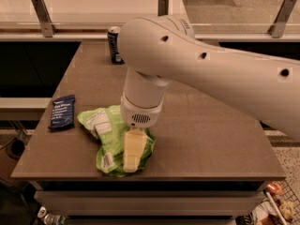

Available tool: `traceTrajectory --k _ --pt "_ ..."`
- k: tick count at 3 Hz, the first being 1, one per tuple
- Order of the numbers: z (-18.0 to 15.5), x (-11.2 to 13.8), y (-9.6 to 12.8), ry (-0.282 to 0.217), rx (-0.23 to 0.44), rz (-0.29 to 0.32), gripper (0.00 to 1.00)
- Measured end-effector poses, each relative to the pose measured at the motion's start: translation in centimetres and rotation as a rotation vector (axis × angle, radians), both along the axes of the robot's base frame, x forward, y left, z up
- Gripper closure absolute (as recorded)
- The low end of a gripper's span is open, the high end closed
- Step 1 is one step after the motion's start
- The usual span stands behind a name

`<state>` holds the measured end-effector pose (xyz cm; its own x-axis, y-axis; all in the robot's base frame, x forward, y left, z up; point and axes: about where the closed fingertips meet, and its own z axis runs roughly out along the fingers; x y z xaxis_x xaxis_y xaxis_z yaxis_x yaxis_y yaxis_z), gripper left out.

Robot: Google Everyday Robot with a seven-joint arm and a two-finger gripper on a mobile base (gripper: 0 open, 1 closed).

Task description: Move green rice chip bag near pepsi can

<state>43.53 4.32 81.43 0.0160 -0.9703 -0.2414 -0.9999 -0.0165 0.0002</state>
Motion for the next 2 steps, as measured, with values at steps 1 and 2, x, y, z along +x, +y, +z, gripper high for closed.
traceTrajectory --k 1,2 --pt "0.0 0.0 0.0 0.0 0.0 0.0 1.0" --pt "2.7 0.9 -1.3 -0.068 0.013 -0.003 1.0"
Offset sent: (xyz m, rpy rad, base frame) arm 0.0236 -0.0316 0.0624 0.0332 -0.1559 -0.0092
